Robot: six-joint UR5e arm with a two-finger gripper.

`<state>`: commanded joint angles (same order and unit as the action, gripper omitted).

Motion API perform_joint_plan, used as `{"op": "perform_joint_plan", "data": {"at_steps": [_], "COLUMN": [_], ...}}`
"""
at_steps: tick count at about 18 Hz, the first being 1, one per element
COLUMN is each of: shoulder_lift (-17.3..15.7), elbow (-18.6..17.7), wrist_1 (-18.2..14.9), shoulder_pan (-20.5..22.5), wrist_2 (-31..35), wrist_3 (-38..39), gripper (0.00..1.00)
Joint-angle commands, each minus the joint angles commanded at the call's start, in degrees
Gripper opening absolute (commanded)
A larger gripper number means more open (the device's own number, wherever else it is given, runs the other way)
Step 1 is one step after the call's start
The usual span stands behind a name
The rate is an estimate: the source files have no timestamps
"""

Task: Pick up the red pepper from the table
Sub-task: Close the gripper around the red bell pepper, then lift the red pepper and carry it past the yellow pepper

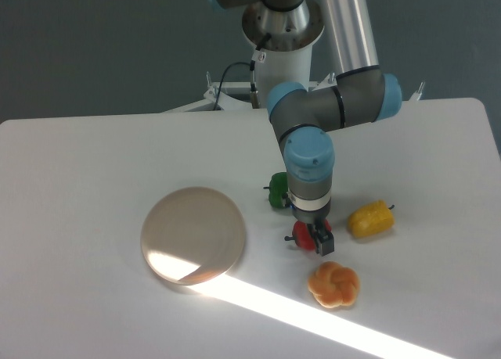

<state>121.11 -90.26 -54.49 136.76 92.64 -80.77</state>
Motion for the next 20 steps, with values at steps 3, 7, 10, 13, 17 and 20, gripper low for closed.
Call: {"op": "perform_joint_plan", "data": {"at_steps": [3,7,10,13,17,20], "shoulder_lift": [0.3,0.4,0.4,0.4,0.2,-0.3], "elbow": [0.0,0.0,-0.1,-0.1,0.1,0.6], "wrist_1": [0.0,0.0,-0.1,-0.1,-0.1,-0.2], "shoulder_pan": [0.0,0.0,0.0,0.0,0.1,0.3], "wrist_2": [0.0,0.0,0.0,0.1,0.3,0.4], "wrist_3": [0.0,0.0,-0.2,-0.6,-1.1,-1.1], "gripper": [1.00,1.00,1.00,0.74,0.64,0.56]}}
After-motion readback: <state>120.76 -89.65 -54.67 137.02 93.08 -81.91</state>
